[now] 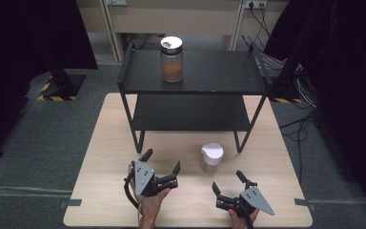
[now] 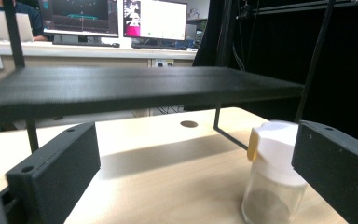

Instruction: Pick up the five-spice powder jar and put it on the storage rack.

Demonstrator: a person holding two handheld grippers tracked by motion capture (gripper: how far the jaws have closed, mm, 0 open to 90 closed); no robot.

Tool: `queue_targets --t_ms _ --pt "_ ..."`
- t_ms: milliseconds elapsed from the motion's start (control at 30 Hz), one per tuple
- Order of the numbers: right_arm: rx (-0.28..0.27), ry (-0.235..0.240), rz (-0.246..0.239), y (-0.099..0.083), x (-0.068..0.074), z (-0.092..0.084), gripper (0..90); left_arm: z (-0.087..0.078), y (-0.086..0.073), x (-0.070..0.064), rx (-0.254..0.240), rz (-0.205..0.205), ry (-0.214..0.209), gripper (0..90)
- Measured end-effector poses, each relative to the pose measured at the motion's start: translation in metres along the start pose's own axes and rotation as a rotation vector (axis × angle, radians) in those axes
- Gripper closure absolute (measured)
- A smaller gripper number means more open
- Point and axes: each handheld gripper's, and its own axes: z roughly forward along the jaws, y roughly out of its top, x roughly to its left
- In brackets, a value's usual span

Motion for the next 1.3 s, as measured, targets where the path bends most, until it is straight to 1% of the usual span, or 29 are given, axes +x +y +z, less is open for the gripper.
queue_targets --t_ms 167,267,433,467,533,600,633,700,800,900,1000,1067,1167,1300 --pt "0.001 0.001 -0.002 0.000 0.000 0.000 0.4 -0.008 -0.017 0.002 0.008 -0.001 0.011 0.2" --pt "0.002 0.000 -0.002 0.000 0.000 0.000 0.4 -0.012 -0.026 0.004 0.017 -0.013 0.014 0.2" --pt "0.004 -0.001 -0.005 0.001 0.001 0.000 0.4 -0.014 -0.038 0.007 0.070 -0.007 0.008 0.2" --pt "0.004 -0.001 -0.005 0.001 0.001 0.000 0.4 -0.015 -0.041 0.007 0.076 -0.004 0.009 0.2" --pt "0.005 -0.003 -0.005 0.001 0.001 0.001 0.4 -0.016 -0.045 0.008 0.086 -0.012 0.010 0.2" --pt "0.006 -0.003 -0.006 0.001 0.001 0.001 0.4 -0.017 -0.047 0.010 0.086 -0.024 0.004 0.2" --pt "0.007 -0.003 -0.007 0.001 0.001 0.001 0.4 -0.017 -0.047 0.009 0.078 -0.021 0.006 0.2" --pt "0.009 -0.003 -0.008 0.001 0.001 0.001 0.4 -0.018 -0.047 0.009 0.085 -0.015 0.006 0.2" --pt "0.009 -0.003 -0.008 0.001 0.001 0.001 0.4 -0.020 -0.048 0.010 0.088 -0.023 -0.001 0.2" --pt "0.009 -0.002 -0.009 0.001 0.001 0.001 0.4 -0.021 -0.050 0.010 0.096 -0.020 -0.009 0.2" --pt "0.009 -0.002 -0.011 0.001 0.001 0.001 0.4 -0.021 -0.051 0.010 0.095 -0.013 -0.013 0.2" --pt "0.009 -0.003 -0.010 0.001 0.001 0.001 0.4 -0.021 -0.052 0.011 0.096 -0.019 -0.016 0.2" --pt "0.010 -0.004 -0.010 0.001 0.002 0.001 0.4 -0.022 -0.053 0.012 0.087 -0.030 -0.017 0.2" --pt "0.010 -0.004 -0.012 0.001 0.002 0.001 0.4 -0.023 -0.055 0.013 0.076 -0.035 -0.017 0.2"
